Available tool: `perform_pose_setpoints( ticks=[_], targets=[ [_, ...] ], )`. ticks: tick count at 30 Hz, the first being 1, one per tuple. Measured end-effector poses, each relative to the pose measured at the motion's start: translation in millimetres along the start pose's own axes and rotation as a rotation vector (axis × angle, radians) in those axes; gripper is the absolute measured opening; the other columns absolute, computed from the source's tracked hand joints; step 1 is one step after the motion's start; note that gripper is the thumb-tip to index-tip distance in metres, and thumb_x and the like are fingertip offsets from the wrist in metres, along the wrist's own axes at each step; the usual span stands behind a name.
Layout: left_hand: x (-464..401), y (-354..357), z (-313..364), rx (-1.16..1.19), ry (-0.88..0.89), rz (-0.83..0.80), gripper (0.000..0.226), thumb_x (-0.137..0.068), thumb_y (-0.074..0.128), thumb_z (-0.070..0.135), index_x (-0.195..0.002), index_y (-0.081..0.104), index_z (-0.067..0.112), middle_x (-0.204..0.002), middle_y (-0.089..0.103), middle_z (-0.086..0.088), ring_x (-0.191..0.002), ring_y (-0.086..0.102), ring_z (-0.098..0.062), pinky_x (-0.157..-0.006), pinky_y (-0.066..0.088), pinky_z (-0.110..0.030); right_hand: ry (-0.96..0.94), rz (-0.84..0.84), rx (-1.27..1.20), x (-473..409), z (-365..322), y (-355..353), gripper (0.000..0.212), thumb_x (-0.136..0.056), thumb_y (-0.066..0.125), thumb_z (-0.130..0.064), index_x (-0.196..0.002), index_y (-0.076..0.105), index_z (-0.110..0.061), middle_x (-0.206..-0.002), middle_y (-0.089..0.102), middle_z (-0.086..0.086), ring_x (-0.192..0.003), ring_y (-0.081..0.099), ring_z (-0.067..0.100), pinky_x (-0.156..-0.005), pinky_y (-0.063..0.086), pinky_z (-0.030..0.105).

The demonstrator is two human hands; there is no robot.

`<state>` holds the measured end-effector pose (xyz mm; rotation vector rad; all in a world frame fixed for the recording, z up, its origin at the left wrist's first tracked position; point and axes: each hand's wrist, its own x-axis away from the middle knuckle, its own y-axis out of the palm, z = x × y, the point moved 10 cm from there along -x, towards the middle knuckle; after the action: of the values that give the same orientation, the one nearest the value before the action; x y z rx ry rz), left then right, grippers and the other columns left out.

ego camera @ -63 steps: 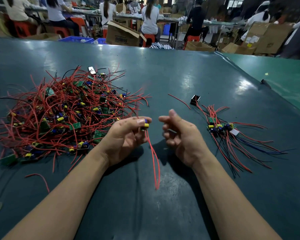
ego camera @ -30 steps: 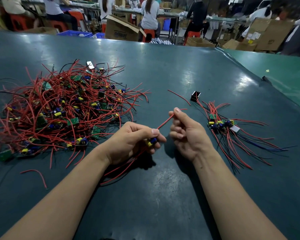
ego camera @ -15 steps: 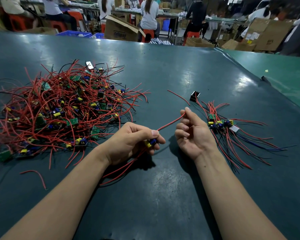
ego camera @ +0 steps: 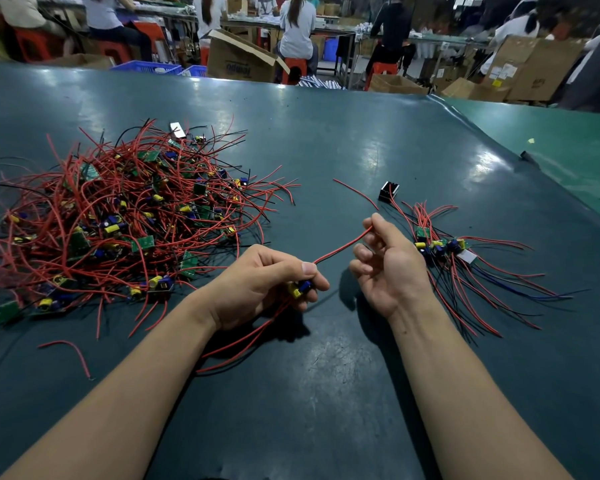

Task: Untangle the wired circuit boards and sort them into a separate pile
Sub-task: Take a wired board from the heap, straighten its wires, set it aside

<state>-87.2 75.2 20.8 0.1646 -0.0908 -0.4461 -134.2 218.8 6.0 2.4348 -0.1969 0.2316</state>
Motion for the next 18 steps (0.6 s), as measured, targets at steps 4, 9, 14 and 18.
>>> perform_pose_setpoints(
  ticks=[4, 9, 14, 18],
  targets=[
    [0, 0, -2, -0.027, -0.015, -0.012, 0.023, -0.082, 0.062, 0.020, -0.074, 0.078, 0.006, -0.068, 0.069, -0.007, -0.064, 0.063, -0.013, -0.058, 0.051, -0.022, -0.056, 0.038, 0.095, -1, -4, -2, 0.032, -0.099, 0.049, -0.016, -0.068, 0.046, -0.014, -0.052, 0.028, -0.003, -0.034, 0.030, 0.007, -0.033, 0.022, 0.016],
    [-3, -5, 1, 0.071, 0.027, 0.049, 0.018, -0.084, 0.066, 0.014, -0.073, 0.077, 0.004, -0.066, 0.068, -0.007, -0.061, 0.062, -0.012, -0.057, 0.051, -0.020, 0.010, -0.080, 0.184, 1, 3, 8, 0.036, -0.091, 0.055, -0.049, -0.089, 0.062, -0.013, -0.060, 0.049, -0.004, -0.039, 0.042, 0.007, -0.033, 0.027, 0.016],
    [-5, -11, 2, 0.115, 0.043, 0.131, 0.024, -0.079, 0.060, 0.019, -0.073, 0.077, 0.003, -0.069, 0.070, -0.007, -0.061, 0.063, -0.010, -0.054, 0.050, -0.018, 0.115, -0.386, 0.464, 18, 31, 35, 0.033, -0.073, 0.069, -0.041, -0.088, 0.070, -0.011, -0.067, 0.051, 0.003, -0.044, 0.043, 0.006, -0.034, 0.026, 0.014],
    [-6, -11, 0, 0.097, 0.028, 0.132, 0.024, -0.079, 0.061, 0.020, -0.074, 0.077, 0.003, -0.067, 0.069, -0.007, -0.061, 0.062, -0.010, -0.055, 0.050, -0.018, 0.009, -0.368, 0.474, 17, 24, 37, 0.014, -0.075, 0.072, -0.025, -0.072, 0.071, -0.011, -0.053, 0.050, 0.000, -0.041, 0.039, 0.005, -0.035, 0.027, 0.014]
  ],
)
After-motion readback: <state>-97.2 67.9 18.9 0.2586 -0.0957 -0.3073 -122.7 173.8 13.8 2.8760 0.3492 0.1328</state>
